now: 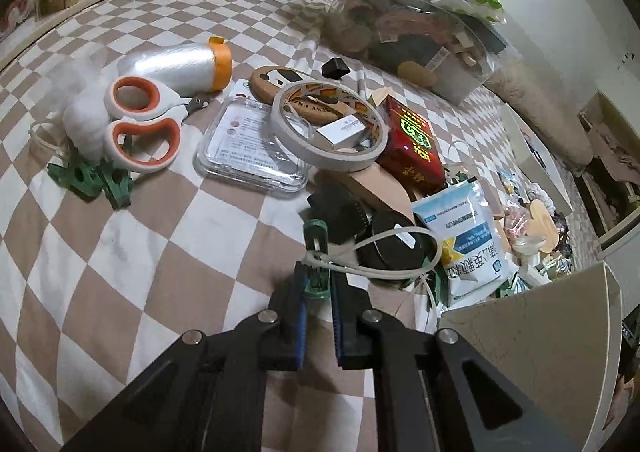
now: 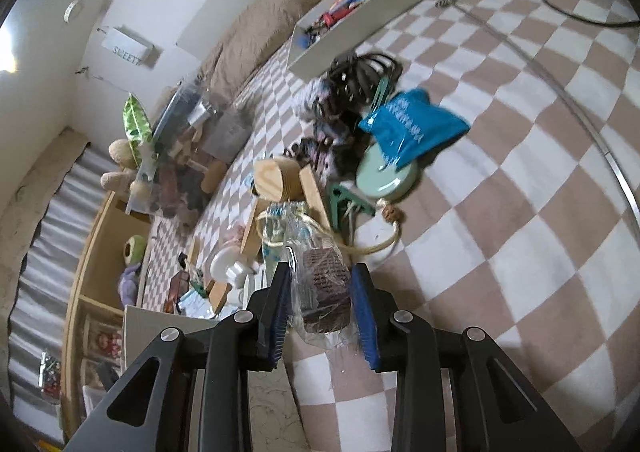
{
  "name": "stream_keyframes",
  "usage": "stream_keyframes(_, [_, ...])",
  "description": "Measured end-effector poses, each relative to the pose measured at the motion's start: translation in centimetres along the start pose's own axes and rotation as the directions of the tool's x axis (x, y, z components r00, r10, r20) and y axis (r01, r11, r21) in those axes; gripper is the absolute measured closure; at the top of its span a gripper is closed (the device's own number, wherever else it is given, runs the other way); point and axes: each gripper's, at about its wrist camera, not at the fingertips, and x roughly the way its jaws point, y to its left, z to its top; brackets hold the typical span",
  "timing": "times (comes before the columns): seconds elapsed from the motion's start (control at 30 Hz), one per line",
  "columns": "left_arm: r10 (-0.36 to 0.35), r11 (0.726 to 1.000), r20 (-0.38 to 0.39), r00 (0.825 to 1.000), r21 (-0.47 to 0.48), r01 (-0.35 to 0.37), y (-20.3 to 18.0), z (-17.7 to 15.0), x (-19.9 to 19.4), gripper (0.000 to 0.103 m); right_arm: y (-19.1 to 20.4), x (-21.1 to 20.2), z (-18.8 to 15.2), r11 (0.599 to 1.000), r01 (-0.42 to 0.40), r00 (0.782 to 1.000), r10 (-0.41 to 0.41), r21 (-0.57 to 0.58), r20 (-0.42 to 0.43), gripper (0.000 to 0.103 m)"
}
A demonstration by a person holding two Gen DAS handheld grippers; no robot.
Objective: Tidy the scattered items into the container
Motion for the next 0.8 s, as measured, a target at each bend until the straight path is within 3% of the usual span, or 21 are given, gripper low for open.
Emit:
stream_keyframes(0.03, [0.01, 1.0, -0.001, 1.0, 0.003, -0.01, 0.0, 0.0, 0.0, 0.083, 0.0, 0.1, -0.1, 1.0, 0.0, 1.0, 0.0, -0.002, -0.006, 0.072])
stream_keyframes(0.1, [0.01, 1.0, 0.001, 1.0, 0.013, -0.01, -0.2, 0.0, 0.1, 0.061, 0.1, 0.4, -0.1, 1.0, 0.01, 1.0, -0.01, -0.009, -0.014, 0.072])
stream_keyframes(0.2, [0.037, 0.998, 0.018, 0.999, 0.051, -0.037, -0.9, -0.1, 0.0, 0.039, 0.1, 0.8, -0.2, 1.0, 0.015, 0.999, -0.016, -0.011, -0.031, 0.071])
stream_keyframes(0.33, [0.098, 0.99, 0.032, 0.995, 0.101, -0.101, -1.7, 0.0, 0.4, 0.035, 0.0, 1.2, -0.3, 0.999, 0.031, 0.998, -0.031, -0.008, -0.05, 0.067])
stream_keyframes(0.43, [0.12, 0.984, 0.042, 0.992, 0.131, -0.125, -2.0, 0.2, 0.8, 0.033, 0.0, 1.6, -0.4, 0.998, 0.069, 0.996, -0.069, -0.013, -0.054, 0.035])
stream_keyframes(0.6, [0.133, 0.981, 0.061, 0.989, 0.137, -0.14, -2.0, 1.0, 1.5, 0.032, 0.4, 2.1, -0.4, 0.997, 0.067, 0.996, -0.069, -0.034, -0.06, 0.034])
stream_keyframes(0.8, [0.091, 0.991, 0.066, 0.994, 0.095, -0.097, -1.9, 2.0, 2.2, 0.026, 0.6, 2.8, -0.4, 0.996, 0.066, 0.996, -0.069, -0.056, -0.063, 0.034])
